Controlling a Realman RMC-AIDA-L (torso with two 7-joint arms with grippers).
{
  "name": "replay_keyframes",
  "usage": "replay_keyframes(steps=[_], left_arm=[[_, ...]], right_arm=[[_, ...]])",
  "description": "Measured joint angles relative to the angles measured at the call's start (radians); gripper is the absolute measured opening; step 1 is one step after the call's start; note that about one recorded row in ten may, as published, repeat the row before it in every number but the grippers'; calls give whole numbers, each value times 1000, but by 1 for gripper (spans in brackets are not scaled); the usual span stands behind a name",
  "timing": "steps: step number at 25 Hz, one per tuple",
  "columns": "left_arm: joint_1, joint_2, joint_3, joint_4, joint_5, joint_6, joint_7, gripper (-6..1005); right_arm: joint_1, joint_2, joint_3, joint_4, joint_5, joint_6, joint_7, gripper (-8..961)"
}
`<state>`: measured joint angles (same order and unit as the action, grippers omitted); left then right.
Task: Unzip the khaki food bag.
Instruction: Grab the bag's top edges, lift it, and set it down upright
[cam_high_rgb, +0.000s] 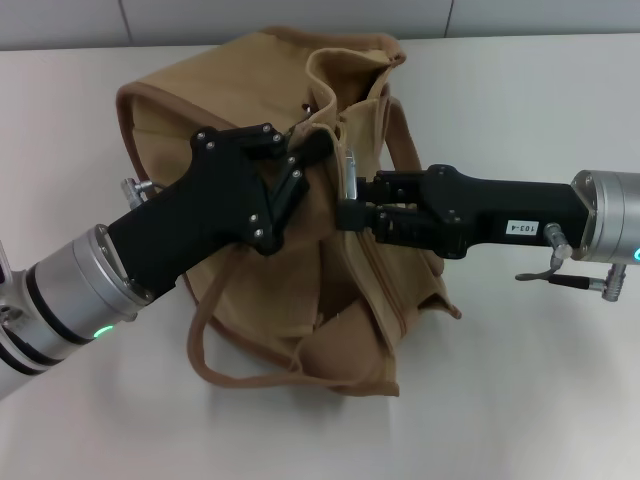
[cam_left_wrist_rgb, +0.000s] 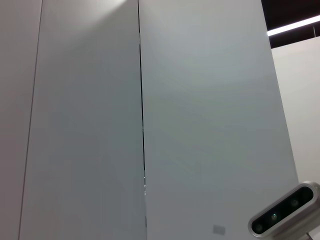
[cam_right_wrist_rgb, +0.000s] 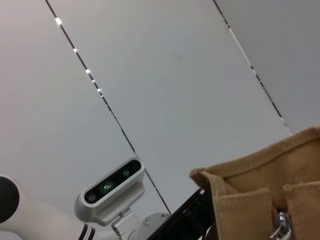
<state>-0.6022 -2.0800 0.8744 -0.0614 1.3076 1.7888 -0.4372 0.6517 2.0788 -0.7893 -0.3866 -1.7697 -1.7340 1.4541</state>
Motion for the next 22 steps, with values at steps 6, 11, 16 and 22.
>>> replay_keyframes(steps=[6,11,16,22], left_arm=[[4,0,0,0,2,-3,1,41],[7,0,-3,0,3,-6,2,41],[7,0,-4,1,3,-11,2,41],[3,0,-5,1,2,-24,3,42]], right_arm=[[-4,0,5,-2,0,21,8,422],[-11,-5,9,-2,3,32,9,422],[-16,-11,20,-2,4,34,9,418],[-17,-8,21,-11,4,34,9,414]])
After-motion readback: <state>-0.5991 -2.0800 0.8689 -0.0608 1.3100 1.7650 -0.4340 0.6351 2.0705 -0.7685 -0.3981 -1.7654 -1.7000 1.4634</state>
